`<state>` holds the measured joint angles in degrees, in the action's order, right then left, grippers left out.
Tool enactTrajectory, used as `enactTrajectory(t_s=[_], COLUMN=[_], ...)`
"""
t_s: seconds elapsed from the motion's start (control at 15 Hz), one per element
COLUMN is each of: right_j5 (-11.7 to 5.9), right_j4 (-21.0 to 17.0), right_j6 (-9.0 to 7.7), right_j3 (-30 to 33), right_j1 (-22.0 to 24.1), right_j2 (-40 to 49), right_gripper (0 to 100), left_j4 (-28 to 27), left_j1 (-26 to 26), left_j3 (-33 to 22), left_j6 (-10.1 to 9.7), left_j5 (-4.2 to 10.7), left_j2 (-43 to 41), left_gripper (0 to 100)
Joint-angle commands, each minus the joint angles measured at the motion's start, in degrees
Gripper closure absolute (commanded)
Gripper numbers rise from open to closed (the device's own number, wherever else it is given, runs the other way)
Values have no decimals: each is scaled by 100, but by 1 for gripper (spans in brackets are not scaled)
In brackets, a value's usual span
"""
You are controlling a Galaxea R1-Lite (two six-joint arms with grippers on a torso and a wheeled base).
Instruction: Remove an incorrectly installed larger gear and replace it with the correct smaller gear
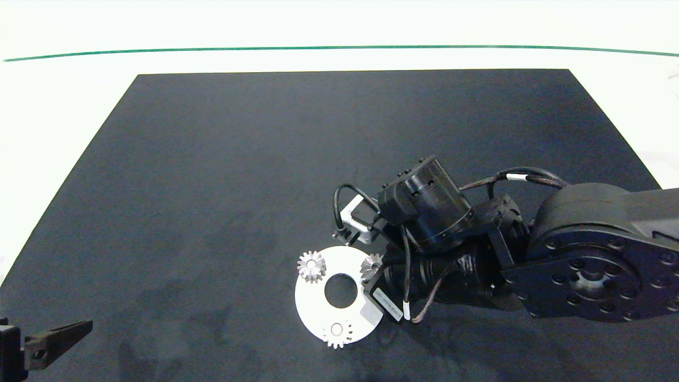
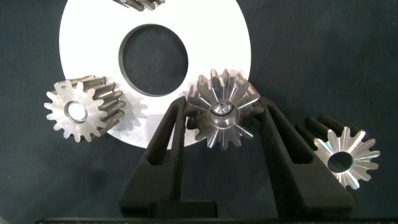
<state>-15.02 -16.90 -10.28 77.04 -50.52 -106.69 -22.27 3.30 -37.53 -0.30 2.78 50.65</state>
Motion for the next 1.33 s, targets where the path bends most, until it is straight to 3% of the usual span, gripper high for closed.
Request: enactTrajectory(t_s=[0.07, 0.53, 0.73, 0.87, 1.0, 1.07, 1.2, 1.33], right_j5=[-10, -10, -19, -291, -335, -353, -616, -669], right_j4=[-15, -15, -15, -15, -15, -15, -15, -15], right_j6=[-9, -1, -1, -1, 35, 131, 254, 254], right_j3=[-14, -58, -453, -875, -1253, -1420, -1860, -2203], right_j1=[-2, -2, 42, 42, 42, 42, 42, 244], right_j2=[-10, 96, 711, 1124, 1520, 1704, 2197, 2829], right_gripper=[0, 0, 0, 0, 0, 0, 0, 0], left_j4=[-5, -14, -14, -14, -14, -5, -14, -23], left_j1=[4, 4, 4, 4, 12, 4, -23, -40], left_j3=[1, 1, 1, 1, -17, -52, 18, 124], left_j6=[-5, -5, -5, -5, 4, -5, -5, 30], left_j5=[3, 3, 3, 3, 3, 3, -5, 3], left_j2=[-3, -3, -11, -20, -91, -99, -82, -222], left_gripper=[0, 0, 0, 0, 0, 0, 0, 0])
